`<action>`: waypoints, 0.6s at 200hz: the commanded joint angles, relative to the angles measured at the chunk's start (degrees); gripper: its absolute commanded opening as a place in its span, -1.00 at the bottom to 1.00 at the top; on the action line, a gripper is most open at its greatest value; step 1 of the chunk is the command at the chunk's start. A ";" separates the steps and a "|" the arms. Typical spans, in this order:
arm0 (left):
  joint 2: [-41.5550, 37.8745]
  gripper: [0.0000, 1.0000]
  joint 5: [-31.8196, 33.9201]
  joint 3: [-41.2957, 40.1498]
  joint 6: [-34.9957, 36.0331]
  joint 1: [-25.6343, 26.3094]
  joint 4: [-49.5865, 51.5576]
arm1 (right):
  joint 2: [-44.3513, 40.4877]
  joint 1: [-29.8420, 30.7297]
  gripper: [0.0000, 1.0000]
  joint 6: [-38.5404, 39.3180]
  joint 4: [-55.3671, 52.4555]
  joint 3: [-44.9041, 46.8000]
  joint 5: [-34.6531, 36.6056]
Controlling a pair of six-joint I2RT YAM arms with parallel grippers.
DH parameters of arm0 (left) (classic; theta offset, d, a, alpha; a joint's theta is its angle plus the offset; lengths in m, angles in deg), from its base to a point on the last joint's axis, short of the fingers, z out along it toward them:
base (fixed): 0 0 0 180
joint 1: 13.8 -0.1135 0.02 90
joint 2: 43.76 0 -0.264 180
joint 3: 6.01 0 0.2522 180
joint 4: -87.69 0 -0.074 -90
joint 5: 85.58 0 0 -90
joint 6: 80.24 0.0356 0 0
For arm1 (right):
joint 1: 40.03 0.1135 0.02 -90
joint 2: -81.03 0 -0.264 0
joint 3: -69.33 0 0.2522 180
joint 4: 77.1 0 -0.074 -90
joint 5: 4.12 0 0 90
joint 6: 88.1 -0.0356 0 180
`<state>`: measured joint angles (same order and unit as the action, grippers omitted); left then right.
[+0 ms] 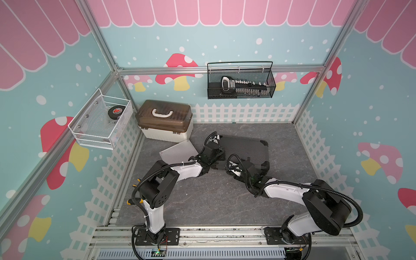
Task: Close the poker set cases
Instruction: Fasten the fastener on the poker set case.
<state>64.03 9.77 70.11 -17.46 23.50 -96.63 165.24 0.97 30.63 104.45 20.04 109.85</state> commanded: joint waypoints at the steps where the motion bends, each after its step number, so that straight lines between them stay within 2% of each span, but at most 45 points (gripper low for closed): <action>1: 1.90 -0.64 -0.11 -3.04 -1.48 -0.32 9.13 | -1.77 -1.26 0.32 -0.47 -3.74 -1.21 2.69; 31: 1.73 -0.64 -0.12 -3.22 -1.47 -0.36 9.01 | -1.93 -1.22 0.13 0.27 -6.92 -2.40 1.32; 120: 1.99 -0.66 -0.41 -3.04 -1.53 -0.36 8.69 | -1.74 -1.42 -0.21 2.12 -11.08 -4.54 -1.60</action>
<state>63.79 9.77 69.50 -17.97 23.45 -97.05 163.01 1.23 32.56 95.55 16.41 107.05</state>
